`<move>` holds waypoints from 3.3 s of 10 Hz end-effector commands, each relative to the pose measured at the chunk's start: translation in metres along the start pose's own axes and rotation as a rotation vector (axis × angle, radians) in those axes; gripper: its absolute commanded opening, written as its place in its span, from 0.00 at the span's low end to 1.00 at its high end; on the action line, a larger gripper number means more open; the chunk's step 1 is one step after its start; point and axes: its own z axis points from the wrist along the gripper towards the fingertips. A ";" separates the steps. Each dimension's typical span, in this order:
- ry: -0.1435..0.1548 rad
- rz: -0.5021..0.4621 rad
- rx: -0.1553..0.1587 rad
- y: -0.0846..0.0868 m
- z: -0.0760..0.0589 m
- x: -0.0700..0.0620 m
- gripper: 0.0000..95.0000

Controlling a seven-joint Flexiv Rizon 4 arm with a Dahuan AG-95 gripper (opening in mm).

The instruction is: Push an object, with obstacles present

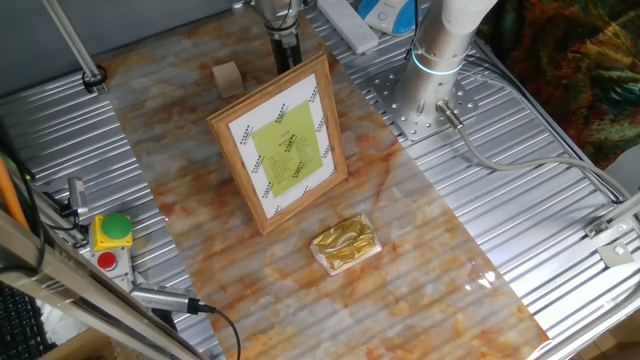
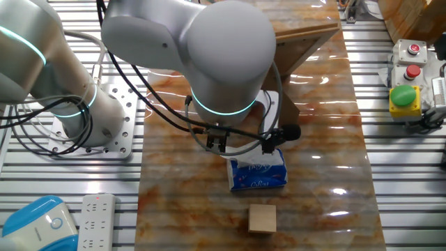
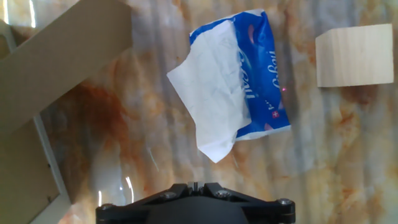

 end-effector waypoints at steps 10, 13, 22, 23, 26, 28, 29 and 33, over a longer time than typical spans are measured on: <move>0.052 -0.080 -0.014 -0.058 -0.001 0.003 0.00; 0.089 -0.108 0.039 -0.078 0.003 0.005 0.00; 0.092 -0.186 0.127 -0.124 0.018 0.012 0.00; 0.087 -0.185 0.123 -0.131 0.019 0.013 0.00; 0.087 -0.194 0.119 -0.148 0.020 0.011 0.00; 0.087 -0.198 0.107 -0.156 0.020 0.007 0.00; 0.088 -0.201 0.107 -0.159 0.021 0.004 0.00; 0.090 -0.224 0.103 -0.178 0.025 -0.008 0.00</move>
